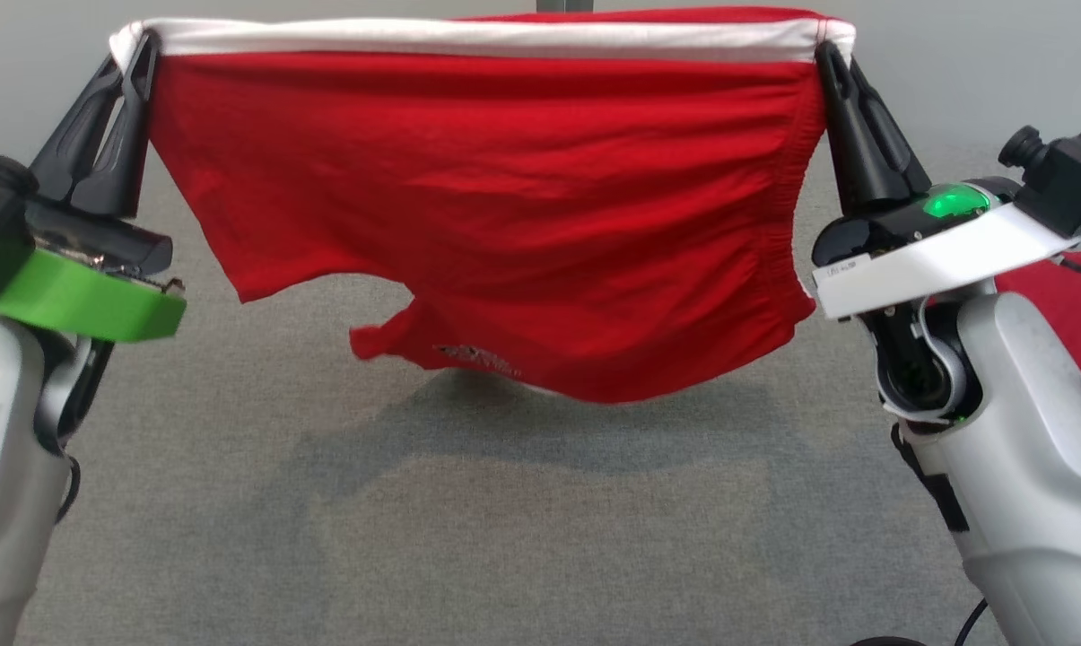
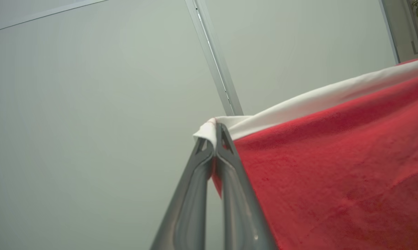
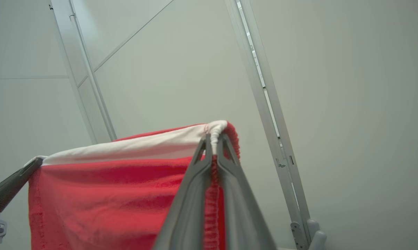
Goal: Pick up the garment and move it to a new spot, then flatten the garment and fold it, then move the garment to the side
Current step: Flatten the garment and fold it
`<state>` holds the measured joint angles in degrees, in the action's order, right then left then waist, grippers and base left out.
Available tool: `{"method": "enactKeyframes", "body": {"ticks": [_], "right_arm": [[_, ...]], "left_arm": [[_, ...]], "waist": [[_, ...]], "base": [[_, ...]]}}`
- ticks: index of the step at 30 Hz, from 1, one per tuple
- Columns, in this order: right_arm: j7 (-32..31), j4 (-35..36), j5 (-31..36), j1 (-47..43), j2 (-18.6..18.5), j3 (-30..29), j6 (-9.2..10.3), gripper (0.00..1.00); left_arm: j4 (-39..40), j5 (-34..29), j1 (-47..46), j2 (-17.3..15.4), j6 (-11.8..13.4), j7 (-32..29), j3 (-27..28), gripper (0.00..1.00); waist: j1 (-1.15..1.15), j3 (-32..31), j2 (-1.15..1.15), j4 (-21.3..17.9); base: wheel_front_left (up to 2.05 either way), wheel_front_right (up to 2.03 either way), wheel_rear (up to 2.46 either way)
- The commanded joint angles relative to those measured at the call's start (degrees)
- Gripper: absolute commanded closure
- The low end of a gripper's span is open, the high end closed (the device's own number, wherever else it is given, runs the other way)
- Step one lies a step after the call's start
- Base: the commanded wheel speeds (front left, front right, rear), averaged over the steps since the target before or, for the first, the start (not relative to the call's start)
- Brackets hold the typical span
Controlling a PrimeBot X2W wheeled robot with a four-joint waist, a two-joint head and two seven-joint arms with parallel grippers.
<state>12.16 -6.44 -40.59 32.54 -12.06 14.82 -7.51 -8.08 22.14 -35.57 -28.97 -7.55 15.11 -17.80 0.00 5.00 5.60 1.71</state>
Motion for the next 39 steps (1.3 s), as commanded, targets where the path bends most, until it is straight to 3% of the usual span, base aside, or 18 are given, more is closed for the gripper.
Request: {"method": "enactKeyframes", "body": {"ticks": [1,6,11,16,20,29,39], "right_arm": [[-1.14,-1.42,-0.62,2.76,-0.89,-0.08,0.06,1.0],[-2.95,-7.14,-0.46,12.44,-3.1,1.81,0.05,1.0],[-0.27,-14.63,2.82,26.65,-4.62,2.99,0.07,1.0],[2.74,-20.67,6.75,37.53,-4.78,1.41,0.1,1.0],[3.03,-20.13,10.01,38.19,-4.78,0.28,0.09,1.0],[2.91,-18.44,11.46,21.28,-6.52,8.01,0.09,1.0],[2.93,-19.29,2.68,-2.45,-6.91,17.96,0.07,1.0]], "left_arm": [[-1.69,0.59,-3.83,-1.52,0.12,-0.71,-2.01,1.0],[-8.4,-0.84,-14.78,-1.35,0.12,-1.06,-7.79,1.0],[-16.73,-3.6,-28.3,0.03,0.21,-0.48,-9.15,1.0],[-22.68,-8.17,-39.69,-0.33,1.36,-0.07,-8.92,1.0],[-21.04,-10.11,-43.67,0.36,1.35,0.0,-8.08,1.0],[-19.79,-6.38,-24.17,5.83,2.04,-0.01,-4.4,1.0],[-24.77,-1.99,8.47,16.44,0.49,0.0,0.77,1.0]], "waist": [[0.0,4.03,-0.01,0.23],[0.0,12.86,-0.01,0.96],[0.0,20.2,-0.01,0.82],[0.0,23.15,-0.01,0.54],[0.0,23.36,-0.01,1.14],[0.0,21.02,-0.01,2.8],[0.0,13.62,-0.01,3.14]], "base": [[0.0,0.0,0.0],[0.0,0.0,0.0],[0.0,0.0,0.0],[0.0,0.0,0.0],[0.0,0.0,0.0],[0.0,0.0,0.0],[0.0,0.0,0.0]]}}
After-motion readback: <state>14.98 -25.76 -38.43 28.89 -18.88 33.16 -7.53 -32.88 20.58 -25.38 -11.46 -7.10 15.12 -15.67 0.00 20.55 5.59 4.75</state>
